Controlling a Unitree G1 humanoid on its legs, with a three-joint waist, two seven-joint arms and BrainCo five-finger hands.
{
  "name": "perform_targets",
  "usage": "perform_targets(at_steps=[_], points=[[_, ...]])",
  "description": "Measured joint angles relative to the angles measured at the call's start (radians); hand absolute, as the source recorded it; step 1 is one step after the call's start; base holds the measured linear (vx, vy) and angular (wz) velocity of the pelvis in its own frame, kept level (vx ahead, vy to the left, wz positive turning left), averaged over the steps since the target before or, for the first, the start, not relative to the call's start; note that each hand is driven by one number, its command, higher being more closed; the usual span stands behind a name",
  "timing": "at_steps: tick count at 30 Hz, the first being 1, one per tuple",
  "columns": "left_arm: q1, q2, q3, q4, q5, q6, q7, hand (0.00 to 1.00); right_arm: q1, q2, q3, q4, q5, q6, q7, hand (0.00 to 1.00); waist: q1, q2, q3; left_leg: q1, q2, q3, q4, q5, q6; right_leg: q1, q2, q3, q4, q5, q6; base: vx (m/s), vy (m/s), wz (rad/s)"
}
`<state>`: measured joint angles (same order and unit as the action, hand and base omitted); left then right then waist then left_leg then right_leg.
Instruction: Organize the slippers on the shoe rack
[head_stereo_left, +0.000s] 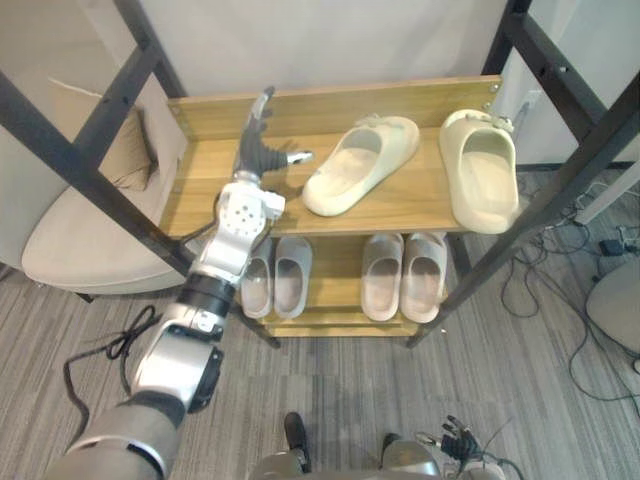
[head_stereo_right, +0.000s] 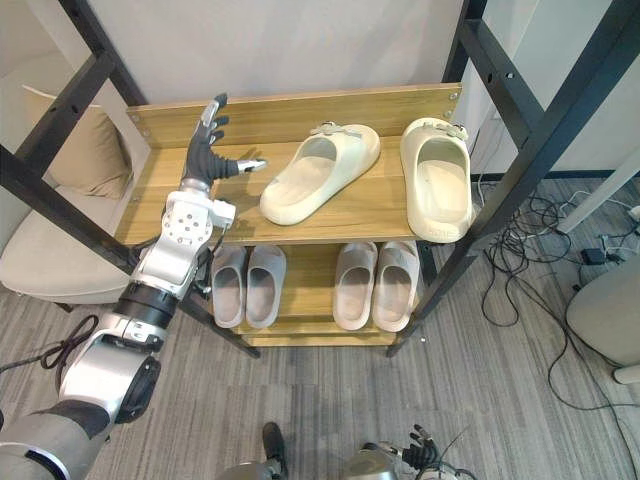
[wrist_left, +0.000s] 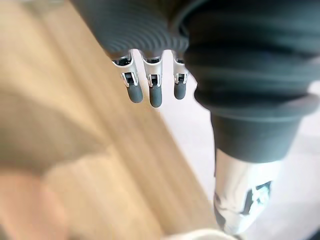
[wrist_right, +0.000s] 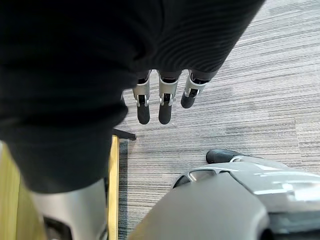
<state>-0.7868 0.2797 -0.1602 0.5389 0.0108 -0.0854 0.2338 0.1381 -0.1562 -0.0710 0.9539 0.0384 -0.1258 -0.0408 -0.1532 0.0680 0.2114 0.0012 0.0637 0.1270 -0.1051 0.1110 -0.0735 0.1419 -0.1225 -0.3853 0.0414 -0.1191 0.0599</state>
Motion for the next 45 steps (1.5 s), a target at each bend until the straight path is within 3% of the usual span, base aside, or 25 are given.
perform_targets(at_steps=[7,19,25,36,45], points=[[0.070,-0.032,-0.029,-0.003,-0.106,-0.022,-0.026,0.00,-0.003,-0.001,0.005,0.004,0.000,0.005,-0.001,0.00,0.001,-0.009,-0.003,0.001,0.001,0.000,-0.005,0.000,0.000,-0.001,0.000,0.000,0.001,0.000,0.000,-0.02,0.001,0.00],[0.100,-0.080,-0.184,-0.079,-0.218,-0.043,-0.051,0.00,-0.012,0.004,0.006,0.006,-0.002,0.021,-0.002,0.00,0.022,-0.037,-0.013,0.005,-0.005,-0.001,-0.005,0.000,-0.001,0.008,-0.004,-0.013,-0.006,-0.003,0.005,-0.01,0.000,0.03],[0.101,-0.175,-0.293,-0.091,-0.252,-0.056,-0.111,0.00,-0.027,0.007,0.035,0.006,-0.002,0.021,-0.006,0.00,0.012,-0.051,-0.022,0.015,-0.004,0.006,-0.006,-0.001,-0.002,0.017,-0.003,-0.010,-0.012,-0.002,0.006,-0.01,-0.002,-0.02],[0.093,-0.233,-0.320,-0.075,-0.368,-0.057,-0.102,0.00,-0.032,0.008,0.035,0.006,-0.002,0.025,-0.009,0.00,-0.005,-0.052,-0.022,0.027,0.005,0.033,-0.006,-0.007,-0.009,0.016,0.001,0.018,-0.013,0.000,0.009,-0.01,-0.001,-0.07],[0.048,-0.228,-0.315,-0.011,-0.370,-0.059,-0.081,0.00,-0.032,0.009,0.034,0.006,-0.002,0.027,-0.010,0.00,-0.004,-0.055,-0.022,0.032,0.006,0.061,-0.006,-0.009,-0.009,0.013,0.001,0.041,-0.028,0.014,0.011,-0.02,0.010,-0.10]])
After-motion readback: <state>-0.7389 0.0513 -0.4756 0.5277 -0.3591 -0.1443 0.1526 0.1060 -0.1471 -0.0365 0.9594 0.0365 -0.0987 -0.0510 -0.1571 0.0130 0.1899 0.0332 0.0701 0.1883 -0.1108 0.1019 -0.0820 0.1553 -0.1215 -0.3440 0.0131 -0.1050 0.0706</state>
